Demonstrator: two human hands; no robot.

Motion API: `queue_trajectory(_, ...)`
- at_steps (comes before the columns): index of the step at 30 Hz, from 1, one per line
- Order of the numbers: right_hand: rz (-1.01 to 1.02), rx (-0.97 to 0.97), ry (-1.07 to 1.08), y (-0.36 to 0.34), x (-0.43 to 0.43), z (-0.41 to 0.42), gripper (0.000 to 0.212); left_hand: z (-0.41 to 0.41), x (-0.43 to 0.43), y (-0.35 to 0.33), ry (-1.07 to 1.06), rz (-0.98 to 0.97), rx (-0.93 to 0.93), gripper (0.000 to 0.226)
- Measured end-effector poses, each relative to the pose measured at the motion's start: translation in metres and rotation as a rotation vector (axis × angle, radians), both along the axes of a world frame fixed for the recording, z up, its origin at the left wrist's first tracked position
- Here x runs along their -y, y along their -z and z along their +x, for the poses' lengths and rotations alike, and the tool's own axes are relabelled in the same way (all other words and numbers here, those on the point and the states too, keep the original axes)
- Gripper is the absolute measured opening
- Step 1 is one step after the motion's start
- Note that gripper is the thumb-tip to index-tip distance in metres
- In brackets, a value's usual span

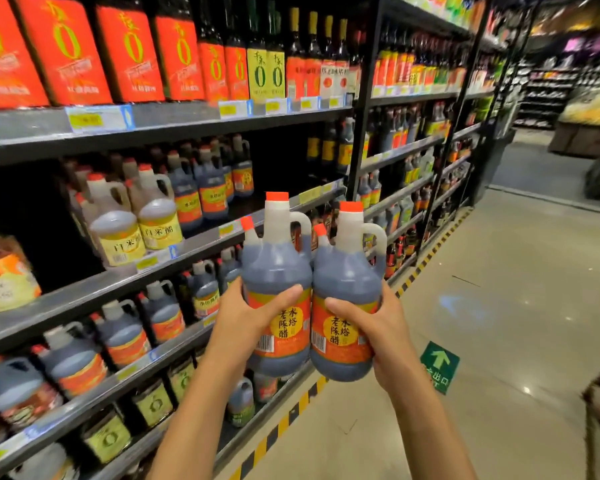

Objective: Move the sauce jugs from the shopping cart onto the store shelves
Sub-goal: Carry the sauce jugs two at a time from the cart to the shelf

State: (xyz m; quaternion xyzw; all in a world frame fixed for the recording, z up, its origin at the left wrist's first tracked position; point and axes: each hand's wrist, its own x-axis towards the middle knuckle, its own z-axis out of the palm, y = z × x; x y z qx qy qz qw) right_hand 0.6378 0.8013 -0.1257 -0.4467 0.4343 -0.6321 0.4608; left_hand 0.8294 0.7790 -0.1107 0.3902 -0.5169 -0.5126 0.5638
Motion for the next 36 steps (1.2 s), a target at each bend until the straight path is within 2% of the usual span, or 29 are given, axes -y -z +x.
queue_trajectory(3,0.01,-0.008,-0.033,0.005,0.042,-0.02,0.077,-0.02,0.039,0.003,-0.015,0.004,0.025,0.046)
queue_trajectory(9,-0.002,0.011,-0.142,0.012,0.136,-0.071,0.08,-0.069,0.12,0.011,-0.119,0.026,0.058,0.062)
queue_trajectory(13,0.005,0.019,-0.261,0.008,0.2,-0.1,0.075,-0.098,0.167,0.009,-0.193,0.031,0.033,0.052)
queue_trajectory(18,-0.001,0.001,-0.359,0.0,0.276,-0.114,0.084,-0.117,0.221,0.003,-0.301,0.022,0.012,0.051)
queue_trajectory(27,-0.084,-0.051,-0.399,0.002,0.417,-0.088,0.09,-0.093,0.345,0.014,-0.442,-0.053,0.055,0.076)
queue_trajectory(29,-0.114,-0.074,-0.402,0.0,0.448,-0.078,0.094,-0.082,0.373,0.012,-0.456,-0.078,0.076,0.075)
queue_trajectory(36,-0.279,-0.167,-0.409,-0.015,0.532,-0.05,0.078,-0.04,0.442,0.002,-0.51,-0.188,0.256,0.079)
